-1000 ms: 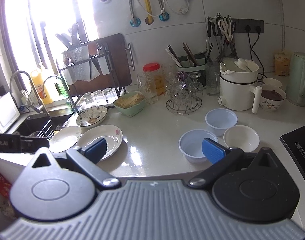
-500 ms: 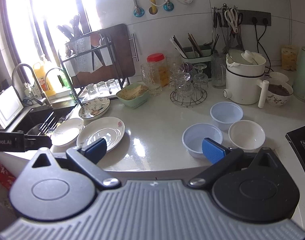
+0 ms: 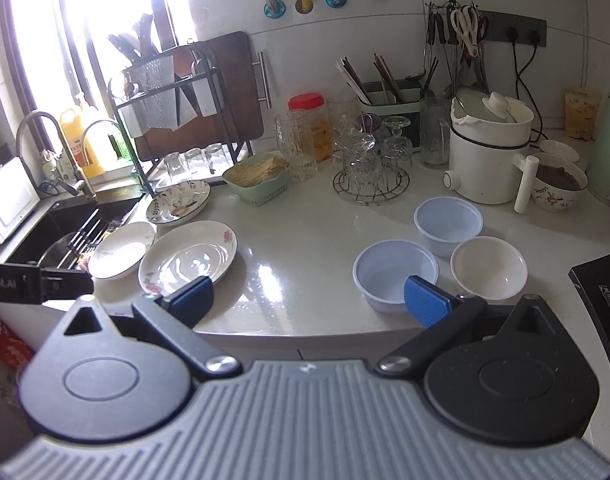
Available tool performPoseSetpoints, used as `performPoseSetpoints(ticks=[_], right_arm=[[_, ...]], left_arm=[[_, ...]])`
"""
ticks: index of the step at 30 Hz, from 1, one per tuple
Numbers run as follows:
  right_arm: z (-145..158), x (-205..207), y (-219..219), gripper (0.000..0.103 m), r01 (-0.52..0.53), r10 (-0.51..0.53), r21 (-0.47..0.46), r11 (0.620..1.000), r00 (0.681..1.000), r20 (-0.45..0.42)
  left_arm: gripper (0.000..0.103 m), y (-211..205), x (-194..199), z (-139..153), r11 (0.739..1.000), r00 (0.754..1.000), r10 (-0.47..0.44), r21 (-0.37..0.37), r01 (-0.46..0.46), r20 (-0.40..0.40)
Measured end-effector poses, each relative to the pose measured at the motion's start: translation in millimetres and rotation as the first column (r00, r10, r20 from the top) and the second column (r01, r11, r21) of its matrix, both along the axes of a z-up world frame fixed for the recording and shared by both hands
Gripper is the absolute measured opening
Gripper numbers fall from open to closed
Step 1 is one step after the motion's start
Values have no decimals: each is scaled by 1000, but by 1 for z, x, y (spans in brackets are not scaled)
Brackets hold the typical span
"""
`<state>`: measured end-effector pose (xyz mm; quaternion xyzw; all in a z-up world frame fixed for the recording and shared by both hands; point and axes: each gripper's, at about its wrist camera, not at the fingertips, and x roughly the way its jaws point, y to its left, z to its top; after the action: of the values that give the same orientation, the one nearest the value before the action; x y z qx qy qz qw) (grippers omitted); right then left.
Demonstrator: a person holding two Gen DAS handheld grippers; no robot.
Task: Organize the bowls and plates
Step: 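Move the right gripper toward the white plates on the counter, then close the right gripper on the rim of the white leaf-pattern plate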
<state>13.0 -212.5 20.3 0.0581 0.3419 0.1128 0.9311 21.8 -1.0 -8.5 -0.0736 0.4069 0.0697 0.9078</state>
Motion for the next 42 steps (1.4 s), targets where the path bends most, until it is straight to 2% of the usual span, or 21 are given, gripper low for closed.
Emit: performPoseSetpoints(ticks=[6,12,15,18,27,34,42], right_arm=[[-4,1,1,103,10,-10,-2,1000,1000,3],[-10,-9,9,103,-14,15,22,1000,1000,-19],[-17,-11,15,103,-25,26,24,999,999,-35],[-22,-11,20,103,-26,26,19,999,1000,-12],[-30,8,38,103,-30,30,-36,999,999,22],[-32,32,61,103,-58,59,-23,998,998,31],[-42,70,110,103,-77,77,-19,997,997,17]], left_arm=[[102,7,3,-6,1000,1000,13,-7,-13,-8],[102,14,6,-4,998,999,34,51,-34,2],[102,20,6,-3,999,999,40,32,-40,6],[102,24,9,-5,999,1000,30,34,-30,8],[102,45,26,-1,997,997,71,24,-72,35],[102,63,39,7,996,996,77,34,-79,51],[102,113,61,0,997,996,76,28,-77,40]])
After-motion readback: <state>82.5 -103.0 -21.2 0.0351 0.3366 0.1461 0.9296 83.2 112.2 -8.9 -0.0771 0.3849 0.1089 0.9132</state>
